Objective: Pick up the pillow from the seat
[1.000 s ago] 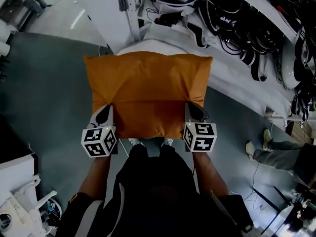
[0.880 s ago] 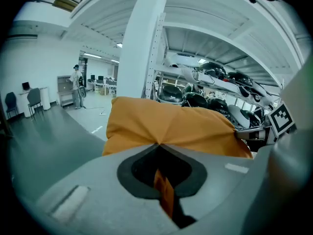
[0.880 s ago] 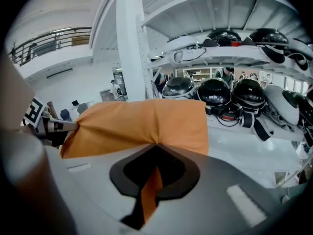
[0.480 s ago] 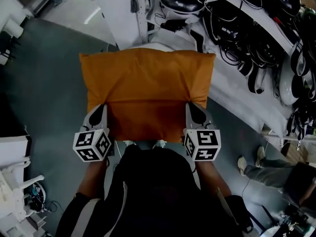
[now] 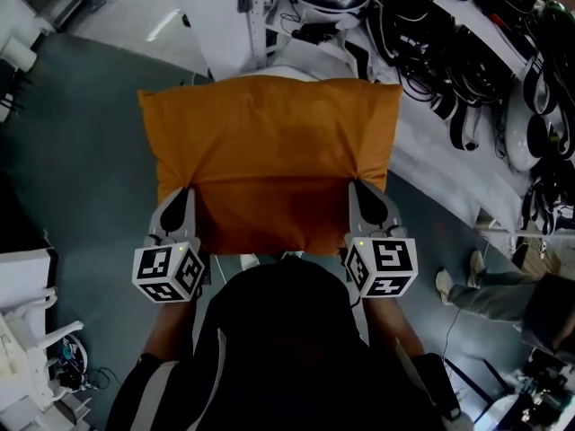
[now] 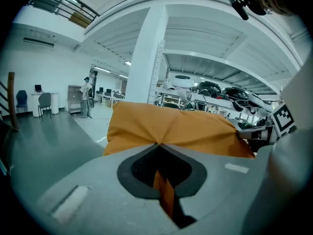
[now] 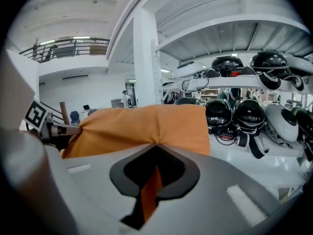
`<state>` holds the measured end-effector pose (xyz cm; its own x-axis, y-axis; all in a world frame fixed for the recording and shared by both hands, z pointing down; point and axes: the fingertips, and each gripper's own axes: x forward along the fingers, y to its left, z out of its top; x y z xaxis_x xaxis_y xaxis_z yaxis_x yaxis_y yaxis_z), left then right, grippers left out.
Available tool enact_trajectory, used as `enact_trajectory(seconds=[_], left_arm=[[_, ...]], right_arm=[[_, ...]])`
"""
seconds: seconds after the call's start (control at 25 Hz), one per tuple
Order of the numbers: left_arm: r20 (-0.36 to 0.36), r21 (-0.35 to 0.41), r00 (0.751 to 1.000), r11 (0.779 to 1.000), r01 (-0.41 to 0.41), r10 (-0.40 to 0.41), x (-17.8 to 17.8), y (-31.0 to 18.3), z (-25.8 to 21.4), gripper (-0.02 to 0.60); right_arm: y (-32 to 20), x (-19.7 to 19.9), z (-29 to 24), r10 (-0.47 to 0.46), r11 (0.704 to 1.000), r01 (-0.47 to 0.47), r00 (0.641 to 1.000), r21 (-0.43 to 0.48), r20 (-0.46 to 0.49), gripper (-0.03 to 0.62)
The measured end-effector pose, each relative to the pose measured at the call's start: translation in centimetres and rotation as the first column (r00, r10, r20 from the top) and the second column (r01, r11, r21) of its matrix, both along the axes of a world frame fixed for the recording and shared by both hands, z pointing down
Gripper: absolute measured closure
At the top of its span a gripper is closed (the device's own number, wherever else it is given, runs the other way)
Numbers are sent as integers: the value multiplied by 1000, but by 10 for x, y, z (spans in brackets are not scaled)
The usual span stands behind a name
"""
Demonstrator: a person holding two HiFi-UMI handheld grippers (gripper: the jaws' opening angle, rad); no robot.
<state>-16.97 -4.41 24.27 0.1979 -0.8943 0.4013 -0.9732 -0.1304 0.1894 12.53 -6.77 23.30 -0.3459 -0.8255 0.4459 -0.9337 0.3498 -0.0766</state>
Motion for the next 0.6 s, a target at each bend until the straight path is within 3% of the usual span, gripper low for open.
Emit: enact_trajectory(seconds=[0.6], left_arm=[[-14, 44, 996, 995, -92, 93, -43, 69, -13, 581]], right_arm=[[97, -41, -11, 99, 995, -99, 995, 18, -1, 588]])
